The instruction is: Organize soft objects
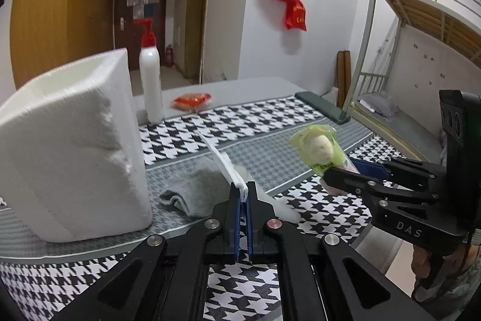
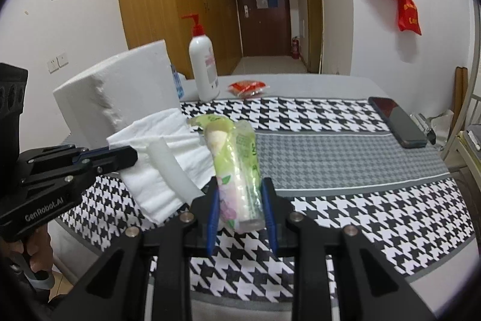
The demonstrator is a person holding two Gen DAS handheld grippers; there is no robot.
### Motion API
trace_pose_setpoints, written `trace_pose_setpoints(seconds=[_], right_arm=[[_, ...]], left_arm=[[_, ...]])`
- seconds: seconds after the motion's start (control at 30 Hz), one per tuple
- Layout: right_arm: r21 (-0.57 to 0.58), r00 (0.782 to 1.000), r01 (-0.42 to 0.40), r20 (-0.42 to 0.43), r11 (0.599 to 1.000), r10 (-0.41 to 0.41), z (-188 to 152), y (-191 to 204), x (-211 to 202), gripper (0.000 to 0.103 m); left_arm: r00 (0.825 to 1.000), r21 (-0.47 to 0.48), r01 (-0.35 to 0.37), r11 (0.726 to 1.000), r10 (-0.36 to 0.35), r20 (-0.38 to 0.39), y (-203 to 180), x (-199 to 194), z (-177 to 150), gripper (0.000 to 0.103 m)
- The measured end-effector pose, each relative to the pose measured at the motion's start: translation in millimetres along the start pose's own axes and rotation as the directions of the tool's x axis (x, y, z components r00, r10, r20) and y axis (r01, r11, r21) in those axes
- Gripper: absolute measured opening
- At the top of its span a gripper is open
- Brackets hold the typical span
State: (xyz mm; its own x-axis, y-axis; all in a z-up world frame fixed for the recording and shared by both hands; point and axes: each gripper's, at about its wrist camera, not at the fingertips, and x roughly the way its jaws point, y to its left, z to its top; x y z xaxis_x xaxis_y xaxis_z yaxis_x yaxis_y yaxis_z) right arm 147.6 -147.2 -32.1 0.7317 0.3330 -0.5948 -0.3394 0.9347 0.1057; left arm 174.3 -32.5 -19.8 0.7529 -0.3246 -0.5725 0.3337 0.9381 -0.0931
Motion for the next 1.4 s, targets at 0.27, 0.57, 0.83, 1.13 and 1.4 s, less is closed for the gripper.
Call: trace_pose_setpoints(seconds=[0.27, 0.57, 0.83, 1.13, 1.4], right_arm=[[-0.01, 0.998, 0.005, 0.057, 1.0, -0.004, 3, 7, -25, 0.031], [-0.029, 0.994, 0.013, 0.109, 0.999, -0.01, 4, 18, -46, 0.031], [-0.059, 0.991, -0.001, 0.134, 0.998, 0.009, 4, 31, -58, 0.031], [-0.098, 0.987, -0.061, 0.14, 0.993, 0.074, 5, 55, -59, 0.031], [-0.141, 0.981, -0.12, 0.132, 0.983, 0.139, 7, 82, -52, 0.031]], left_arm=[[0.996, 0.041, -0.036, 0.999, 0.033, 0.081, -9, -31, 8, 0.003], [0.985, 0.05, -0.078, 0.996, 0.069, 0.157, -12, -59, 11, 0.003], [0.978, 0.038, -0.111, 0.993, 0.102, 0.183, -10, -72, 3, 0.003], [0.961, 0.003, -0.181, 0.983, 0.176, 0.214, 3, -98, -8, 0.003], [0.941, -0.044, -0.249, 0.968, 0.252, 0.224, 20, -117, -19, 0.003]])
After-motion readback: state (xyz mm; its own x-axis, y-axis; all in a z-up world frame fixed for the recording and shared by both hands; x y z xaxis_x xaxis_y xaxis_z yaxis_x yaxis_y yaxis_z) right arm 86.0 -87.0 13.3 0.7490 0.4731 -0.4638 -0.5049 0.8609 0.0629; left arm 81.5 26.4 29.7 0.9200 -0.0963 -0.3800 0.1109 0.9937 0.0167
